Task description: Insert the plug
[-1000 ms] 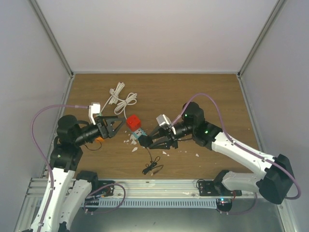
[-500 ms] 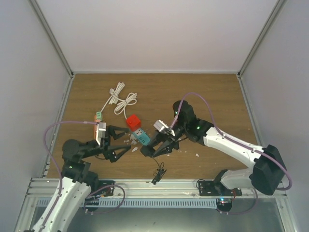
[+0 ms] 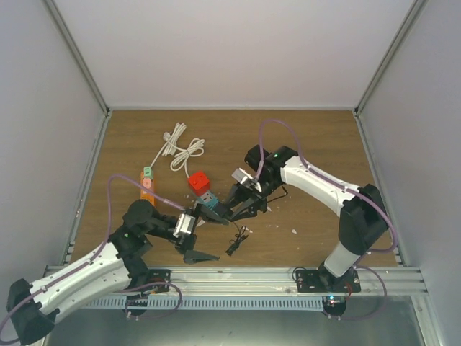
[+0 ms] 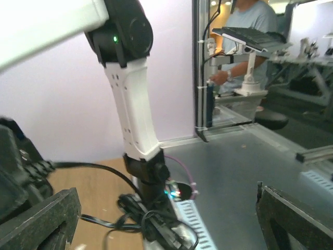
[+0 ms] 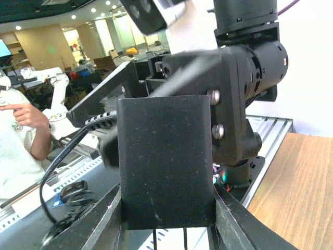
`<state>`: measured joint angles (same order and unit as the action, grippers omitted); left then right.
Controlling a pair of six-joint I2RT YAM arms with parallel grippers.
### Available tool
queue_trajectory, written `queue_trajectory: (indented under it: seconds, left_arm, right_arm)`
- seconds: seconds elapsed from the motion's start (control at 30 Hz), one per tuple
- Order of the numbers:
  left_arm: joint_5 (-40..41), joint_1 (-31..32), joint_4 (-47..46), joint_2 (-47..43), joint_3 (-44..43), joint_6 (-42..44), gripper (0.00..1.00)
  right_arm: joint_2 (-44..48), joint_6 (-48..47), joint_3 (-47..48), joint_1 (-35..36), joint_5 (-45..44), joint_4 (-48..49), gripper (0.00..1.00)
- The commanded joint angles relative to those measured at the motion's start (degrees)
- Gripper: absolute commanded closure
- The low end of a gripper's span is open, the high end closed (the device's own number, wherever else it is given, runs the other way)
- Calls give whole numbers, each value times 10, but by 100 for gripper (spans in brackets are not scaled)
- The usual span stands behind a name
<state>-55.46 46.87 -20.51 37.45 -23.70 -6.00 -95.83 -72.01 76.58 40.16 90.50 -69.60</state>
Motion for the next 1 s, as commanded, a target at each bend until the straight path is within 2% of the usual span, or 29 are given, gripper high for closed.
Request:
queue_trajectory:
  seconds: [0.0,0.3,0.43,0.6,0.77,0.97]
  left_arm:
    - [88,-2,11,-16,-44,130,6]
    - [146,-7,69,2,-62,218,19]
    - [136,-33,70,-5,-78,230,21]
    - [87,-88,62,-12,-109,225,21]
    - [7,-135,45,64,-131,210,21]
    - [-116,-141,64,109,-135,242,24]
  right_arm:
    - [25,-69,-8,11,114,-62,98]
    - [52,-69,-21,18,115,-63,98]
    - [61,-71,-27,19,115,-62,98]
    - [60,-74,-29,20,115,-62,98]
    - [56,-76,-31,23,115,-63,98]
    - [57,-78,-32,23,115,-62,98]
